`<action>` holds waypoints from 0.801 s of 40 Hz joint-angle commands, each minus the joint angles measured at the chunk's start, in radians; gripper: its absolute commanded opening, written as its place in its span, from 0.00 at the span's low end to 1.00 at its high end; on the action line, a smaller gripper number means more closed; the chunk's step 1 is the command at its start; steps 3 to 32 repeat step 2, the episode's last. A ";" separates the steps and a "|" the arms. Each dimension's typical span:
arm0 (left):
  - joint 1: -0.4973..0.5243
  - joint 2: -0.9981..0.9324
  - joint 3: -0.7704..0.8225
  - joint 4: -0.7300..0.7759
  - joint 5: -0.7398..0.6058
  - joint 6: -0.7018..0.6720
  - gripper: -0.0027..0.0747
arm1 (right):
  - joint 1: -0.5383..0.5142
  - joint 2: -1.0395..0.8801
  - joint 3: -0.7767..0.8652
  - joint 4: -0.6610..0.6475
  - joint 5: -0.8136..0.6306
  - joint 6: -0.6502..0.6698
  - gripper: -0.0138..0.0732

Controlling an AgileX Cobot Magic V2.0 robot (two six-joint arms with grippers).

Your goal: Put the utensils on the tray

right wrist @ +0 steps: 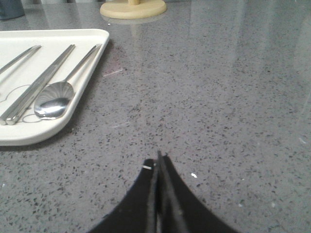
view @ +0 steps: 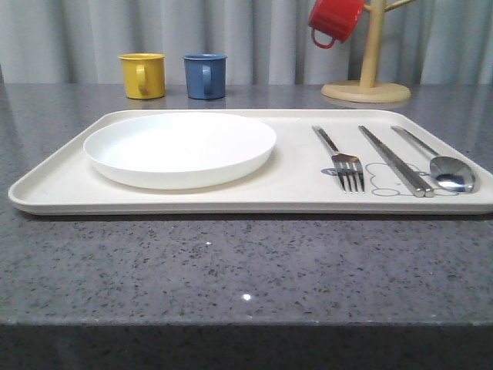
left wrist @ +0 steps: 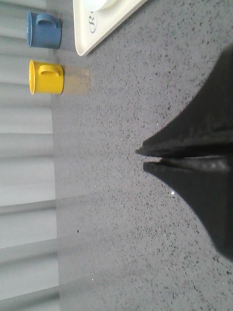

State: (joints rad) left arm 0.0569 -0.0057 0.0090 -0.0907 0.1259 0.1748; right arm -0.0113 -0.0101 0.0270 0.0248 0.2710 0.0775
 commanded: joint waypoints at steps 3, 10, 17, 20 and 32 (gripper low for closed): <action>0.001 -0.023 -0.002 -0.002 -0.087 -0.007 0.01 | -0.008 -0.017 -0.001 -0.001 -0.089 -0.008 0.02; 0.001 -0.023 -0.002 -0.002 -0.087 -0.007 0.01 | -0.008 -0.017 -0.001 -0.001 -0.089 -0.008 0.02; 0.001 -0.023 -0.002 -0.002 -0.087 -0.007 0.01 | -0.008 -0.017 -0.001 -0.001 -0.089 -0.008 0.02; 0.001 -0.023 -0.002 -0.002 -0.087 -0.007 0.01 | -0.008 -0.017 -0.001 -0.001 -0.089 -0.008 0.02; 0.001 -0.023 -0.002 -0.002 -0.087 -0.007 0.01 | -0.008 -0.017 -0.001 -0.001 -0.089 -0.008 0.02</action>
